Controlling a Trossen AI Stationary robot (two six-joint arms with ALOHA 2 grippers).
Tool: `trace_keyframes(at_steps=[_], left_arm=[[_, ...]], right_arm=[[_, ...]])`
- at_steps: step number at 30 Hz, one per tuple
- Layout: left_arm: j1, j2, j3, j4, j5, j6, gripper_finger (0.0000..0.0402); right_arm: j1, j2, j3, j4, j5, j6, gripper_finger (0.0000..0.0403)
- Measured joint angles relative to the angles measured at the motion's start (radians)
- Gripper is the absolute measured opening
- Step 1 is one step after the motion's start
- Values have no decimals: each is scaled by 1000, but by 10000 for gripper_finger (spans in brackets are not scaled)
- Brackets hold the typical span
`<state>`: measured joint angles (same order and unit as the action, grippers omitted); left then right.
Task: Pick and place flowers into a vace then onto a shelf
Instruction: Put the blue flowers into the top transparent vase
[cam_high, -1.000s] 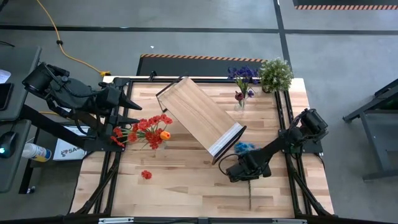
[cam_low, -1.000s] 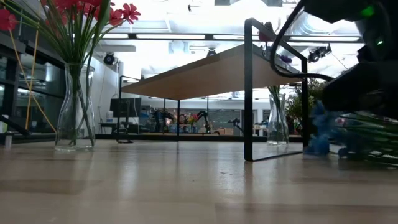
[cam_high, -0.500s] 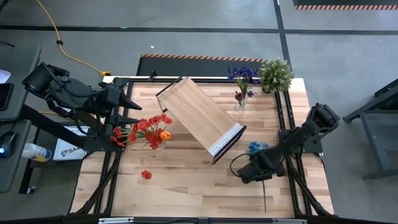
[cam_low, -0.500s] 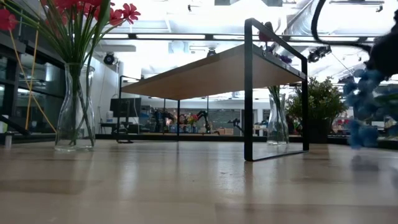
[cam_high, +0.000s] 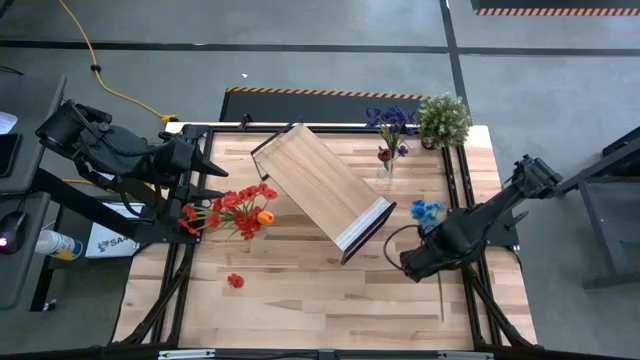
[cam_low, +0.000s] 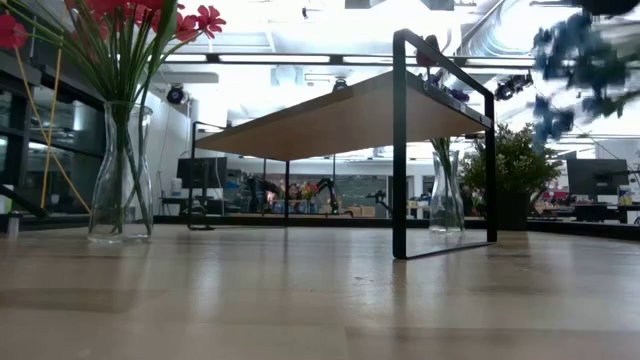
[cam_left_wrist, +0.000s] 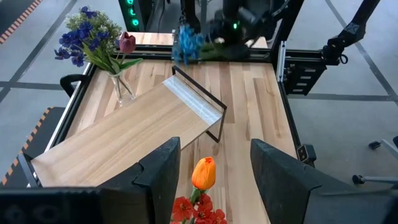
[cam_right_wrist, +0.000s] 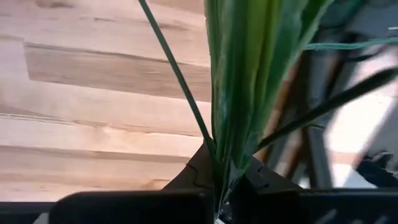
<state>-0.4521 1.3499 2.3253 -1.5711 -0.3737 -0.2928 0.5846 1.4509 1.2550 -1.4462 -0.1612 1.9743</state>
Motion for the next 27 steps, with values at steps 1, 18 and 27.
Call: trace_keyframes(at_steps=[1,18,27], left_arm=[[0,0,0,0,0,0,230],[0,0,0,0,-1,-4,230],[0,0,0,0,19,-5,230]], right_arm=[[0,1,40,-58,3,-1,13],[-106,9,449,-125,541,-314,7],[-128,9,630,-125,796,-506,6]])
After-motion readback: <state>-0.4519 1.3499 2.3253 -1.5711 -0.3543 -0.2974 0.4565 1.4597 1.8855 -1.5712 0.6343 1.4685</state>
